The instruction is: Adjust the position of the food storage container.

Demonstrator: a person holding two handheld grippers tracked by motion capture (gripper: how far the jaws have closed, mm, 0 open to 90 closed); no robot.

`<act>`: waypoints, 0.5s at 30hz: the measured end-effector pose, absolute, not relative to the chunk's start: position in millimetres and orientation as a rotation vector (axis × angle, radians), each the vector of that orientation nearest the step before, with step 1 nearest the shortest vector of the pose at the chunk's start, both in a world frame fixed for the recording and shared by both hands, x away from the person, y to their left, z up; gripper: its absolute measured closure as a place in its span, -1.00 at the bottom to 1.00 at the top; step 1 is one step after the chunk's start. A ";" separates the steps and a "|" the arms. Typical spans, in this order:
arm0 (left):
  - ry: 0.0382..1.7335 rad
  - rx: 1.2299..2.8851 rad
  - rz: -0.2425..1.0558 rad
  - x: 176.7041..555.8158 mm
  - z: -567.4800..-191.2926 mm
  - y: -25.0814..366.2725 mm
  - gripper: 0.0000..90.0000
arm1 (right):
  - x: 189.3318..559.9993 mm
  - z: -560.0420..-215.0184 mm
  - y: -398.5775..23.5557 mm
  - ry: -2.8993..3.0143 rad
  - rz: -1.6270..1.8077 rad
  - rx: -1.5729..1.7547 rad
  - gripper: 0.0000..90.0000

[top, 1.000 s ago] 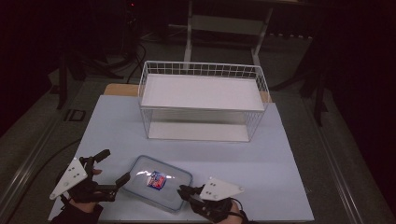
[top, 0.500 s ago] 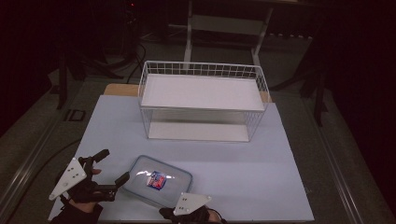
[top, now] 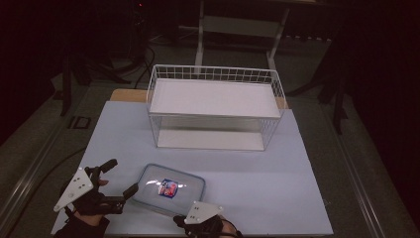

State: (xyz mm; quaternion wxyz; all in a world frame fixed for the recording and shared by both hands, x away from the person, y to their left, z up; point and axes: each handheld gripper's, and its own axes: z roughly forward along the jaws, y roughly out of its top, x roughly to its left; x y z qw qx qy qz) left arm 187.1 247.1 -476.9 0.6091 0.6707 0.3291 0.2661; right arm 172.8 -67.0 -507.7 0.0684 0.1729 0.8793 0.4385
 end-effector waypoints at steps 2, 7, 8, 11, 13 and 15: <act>0.759 1.549 0.612 187.1 -477.0 247.0 -0.99 | 177.5 -507.4 -69.6 2.641 1.315 0.554 1.00; 0.757 1.552 0.610 187.4 -477.3 246.9 -0.99 | 188.7 -507.7 -75.1 2.640 1.309 0.608 1.00; 0.757 1.552 0.611 187.4 -477.4 246.9 -0.99 | 190.4 -507.7 -76.1 2.633 1.308 0.621 1.00; 0.756 1.555 0.606 187.5 -477.7 246.5 -0.99 | 193.0 -508.1 -78.3 2.622 1.305 0.641 1.00; 0.754 1.554 0.600 187.5 -477.7 246.3 -0.99 | 193.7 -508.2 -78.8 2.619 1.301 0.641 1.00; 0.748 1.558 0.602 187.4 -477.4 245.9 -0.99 | 194.0 -508.0 -78.4 2.612 1.294 0.626 1.00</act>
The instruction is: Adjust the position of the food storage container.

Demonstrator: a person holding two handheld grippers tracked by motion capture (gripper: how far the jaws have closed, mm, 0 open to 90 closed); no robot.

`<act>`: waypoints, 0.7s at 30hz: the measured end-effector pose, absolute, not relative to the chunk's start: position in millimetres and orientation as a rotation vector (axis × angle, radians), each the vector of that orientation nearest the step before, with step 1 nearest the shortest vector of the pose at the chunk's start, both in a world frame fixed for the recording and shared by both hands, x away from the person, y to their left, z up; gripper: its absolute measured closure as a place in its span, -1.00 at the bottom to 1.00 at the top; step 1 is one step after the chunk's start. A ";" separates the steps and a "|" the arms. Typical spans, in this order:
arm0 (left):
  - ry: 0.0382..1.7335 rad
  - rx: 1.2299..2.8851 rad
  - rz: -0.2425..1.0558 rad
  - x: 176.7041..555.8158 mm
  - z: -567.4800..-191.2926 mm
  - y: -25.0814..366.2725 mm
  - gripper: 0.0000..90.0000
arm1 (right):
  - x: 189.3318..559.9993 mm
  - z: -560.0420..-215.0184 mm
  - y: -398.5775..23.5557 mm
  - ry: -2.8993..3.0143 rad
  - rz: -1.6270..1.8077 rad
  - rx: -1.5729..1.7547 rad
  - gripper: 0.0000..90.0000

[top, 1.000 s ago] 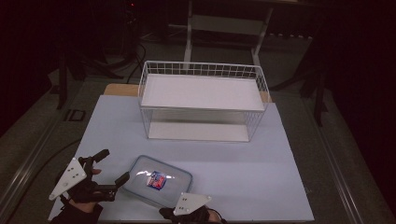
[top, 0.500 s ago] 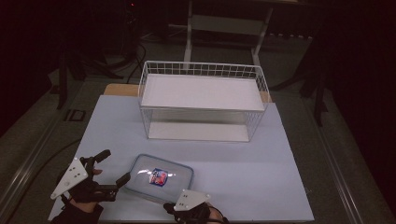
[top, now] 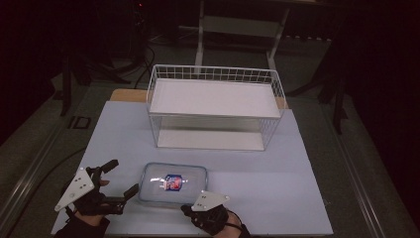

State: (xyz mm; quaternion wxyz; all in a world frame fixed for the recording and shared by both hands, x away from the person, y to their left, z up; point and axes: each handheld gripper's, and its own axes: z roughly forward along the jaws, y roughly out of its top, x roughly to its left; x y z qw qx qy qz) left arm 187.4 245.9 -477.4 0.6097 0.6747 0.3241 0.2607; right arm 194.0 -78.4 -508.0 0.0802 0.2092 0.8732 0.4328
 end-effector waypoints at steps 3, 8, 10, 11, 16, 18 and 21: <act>0.748 1.560 0.600 187.2 -477.5 245.2 -0.99 | 196.5 -508.9 -79.2 2.607 1.287 0.633 1.00; 0.745 1.574 0.586 188.0 -477.9 244.7 -0.99 | 199.8 -507.7 -83.4 2.604 1.312 0.679 1.00; 0.745 1.585 0.558 189.4 -477.9 244.5 -0.99 | 197.7 -504.4 -84.3 2.604 1.350 0.658 0.98; 0.740 1.594 0.549 189.9 -477.3 244.5 -0.99 | 197.0 -501.0 -85.6 2.603 1.382 0.644 0.90; 0.739 1.615 0.497 192.3 -472.9 253.0 -0.83 | 201.1 -480.6 -97.9 2.549 1.496 0.613 0.37; 0.773 1.616 0.456 195.3 -475.2 261.4 -0.66 | 204.2 -473.5 -104.6 2.516 1.541 0.636 -0.02; 0.777 1.642 0.416 198.7 -480.4 275.3 -0.22 | 210.2 -464.5 -116.0 2.482 1.596 0.669 -0.63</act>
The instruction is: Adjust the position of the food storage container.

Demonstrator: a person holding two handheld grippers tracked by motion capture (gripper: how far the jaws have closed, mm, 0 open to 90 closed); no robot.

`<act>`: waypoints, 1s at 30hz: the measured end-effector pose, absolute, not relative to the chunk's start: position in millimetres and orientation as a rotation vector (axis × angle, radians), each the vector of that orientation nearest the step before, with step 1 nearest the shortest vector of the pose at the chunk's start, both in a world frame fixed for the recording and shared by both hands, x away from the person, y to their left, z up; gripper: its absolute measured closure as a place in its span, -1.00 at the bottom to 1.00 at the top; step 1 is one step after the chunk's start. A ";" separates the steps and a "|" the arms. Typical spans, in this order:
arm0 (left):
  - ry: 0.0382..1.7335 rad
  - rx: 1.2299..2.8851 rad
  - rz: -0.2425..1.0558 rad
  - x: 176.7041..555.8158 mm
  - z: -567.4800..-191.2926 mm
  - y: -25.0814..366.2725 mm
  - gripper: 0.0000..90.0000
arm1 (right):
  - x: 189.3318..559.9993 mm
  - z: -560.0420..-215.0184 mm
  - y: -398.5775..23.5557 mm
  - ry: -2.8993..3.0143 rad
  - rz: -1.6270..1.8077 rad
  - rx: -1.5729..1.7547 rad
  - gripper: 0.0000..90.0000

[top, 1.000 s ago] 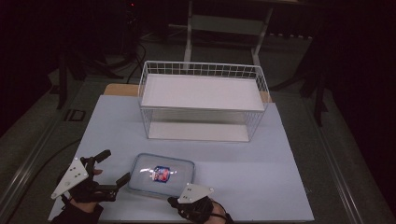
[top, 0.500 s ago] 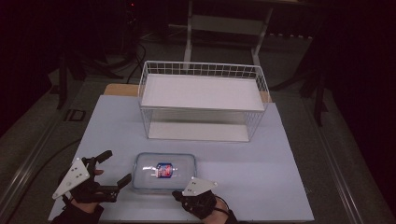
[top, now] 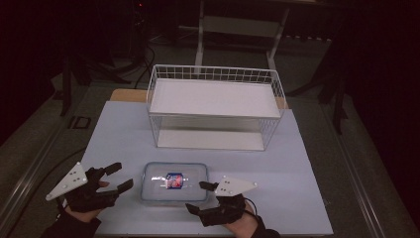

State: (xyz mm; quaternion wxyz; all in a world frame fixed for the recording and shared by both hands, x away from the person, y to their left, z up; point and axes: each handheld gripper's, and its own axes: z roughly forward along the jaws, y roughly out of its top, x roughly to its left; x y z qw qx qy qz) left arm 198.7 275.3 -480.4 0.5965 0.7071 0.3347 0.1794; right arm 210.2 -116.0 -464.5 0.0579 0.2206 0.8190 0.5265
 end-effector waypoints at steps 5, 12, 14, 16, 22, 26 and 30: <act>0.783 1.752 0.352 207.7 -491.2 288.7 0.51 | 217.5 -452.9 -139.1 2.378 1.645 0.687 -0.72; 0.801 1.967 0.286 225.2 -515.9 278.1 0.99 | 224.9 -441.0 -171.8 2.269 1.642 0.677 -0.69; 0.792 2.003 0.269 229.5 -519.7 272.2 0.99 | 224.5 -440.3 -179.3 2.244 1.629 0.690 -0.69; 0.780 2.026 0.256 233.4 -522.0 266.0 0.99 | 225.0 -441.3 -185.8 2.236 1.625 0.713 -0.69; 0.770 2.035 0.237 242.2 -522.7 255.9 0.99 | 226.3 -452.0 -199.9 2.243 1.610 0.758 -0.70; 0.754 2.039 0.237 245.2 -518.5 250.2 0.99 | 226.9 -458.8 -208.2 2.257 1.587 0.786 -0.71; 0.749 2.038 0.222 248.4 -518.6 246.3 0.99 | 226.6 -461.1 -215.8 2.251 1.580 0.808 -0.71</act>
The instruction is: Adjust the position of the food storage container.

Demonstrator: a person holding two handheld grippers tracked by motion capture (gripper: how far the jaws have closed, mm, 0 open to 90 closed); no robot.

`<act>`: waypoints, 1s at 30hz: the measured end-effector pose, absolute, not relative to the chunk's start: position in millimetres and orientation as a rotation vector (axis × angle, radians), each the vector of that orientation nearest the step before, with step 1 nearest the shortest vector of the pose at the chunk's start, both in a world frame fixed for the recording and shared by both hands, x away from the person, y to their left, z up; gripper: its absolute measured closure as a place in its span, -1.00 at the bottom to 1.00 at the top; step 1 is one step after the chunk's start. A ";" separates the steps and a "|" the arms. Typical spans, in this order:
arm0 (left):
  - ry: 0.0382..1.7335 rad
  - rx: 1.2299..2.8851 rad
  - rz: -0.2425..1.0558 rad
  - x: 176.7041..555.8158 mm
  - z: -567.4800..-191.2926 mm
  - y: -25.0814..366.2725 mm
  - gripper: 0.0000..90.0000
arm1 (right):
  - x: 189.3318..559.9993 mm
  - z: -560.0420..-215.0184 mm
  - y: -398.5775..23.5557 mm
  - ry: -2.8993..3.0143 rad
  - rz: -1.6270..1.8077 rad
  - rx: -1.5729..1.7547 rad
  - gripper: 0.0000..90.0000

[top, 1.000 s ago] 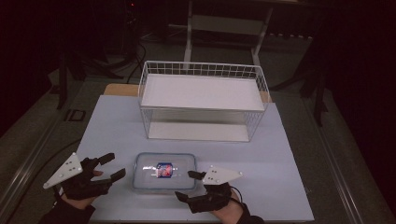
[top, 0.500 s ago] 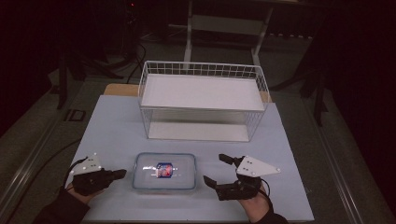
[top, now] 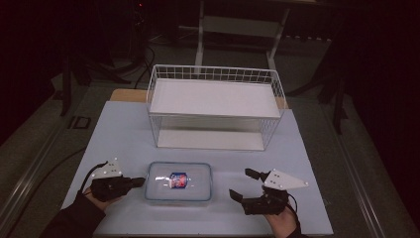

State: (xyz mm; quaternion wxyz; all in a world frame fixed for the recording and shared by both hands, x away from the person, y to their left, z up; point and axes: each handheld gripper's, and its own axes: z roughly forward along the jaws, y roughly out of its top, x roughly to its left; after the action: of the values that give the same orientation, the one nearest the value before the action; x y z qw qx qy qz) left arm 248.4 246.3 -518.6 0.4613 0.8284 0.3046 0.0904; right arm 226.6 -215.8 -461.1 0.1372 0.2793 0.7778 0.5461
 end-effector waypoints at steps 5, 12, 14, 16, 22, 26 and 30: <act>0.732 2.043 0.201 251.1 -518.5 236.0 0.99 | 226.8 -462.9 -221.9 2.247 1.570 0.822 -0.71; 0.700 2.057 0.185 260.2 -517.8 216.9 0.99 | 227.6 -460.9 -225.4 2.240 1.581 0.814 -0.71; 0.692 2.055 0.177 263.2 -518.1 212.0 0.99 | 227.2 -460.5 -226.0 2.239 1.574 0.809 -0.71; 0.689 2.056 0.169 265.6 -518.1 206.8 0.99 | 227.7 -461.1 -227.1 2.240 1.576 0.816 -0.71; 0.657 2.066 0.172 271.5 -517.8 189.6 0.99 | 229.0 -463.5 -230.4 2.236 1.567 0.823 -0.71; 0.640 2.071 0.164 276.1 -518.0 180.6 0.99 | 230.1 -464.5 -230.4 2.241 1.567 0.824 -0.72; 0.626 2.072 0.147 280.3 -518.1 172.2 0.99 | 231.2 -465.2 -230.9 2.251 1.565 0.820 -0.72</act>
State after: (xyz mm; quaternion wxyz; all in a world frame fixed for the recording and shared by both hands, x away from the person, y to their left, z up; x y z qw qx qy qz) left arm 280.3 172.2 -518.1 0.4673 0.8444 0.2551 0.0598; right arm 231.2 -230.9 -465.2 0.1395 0.2837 0.7789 0.5417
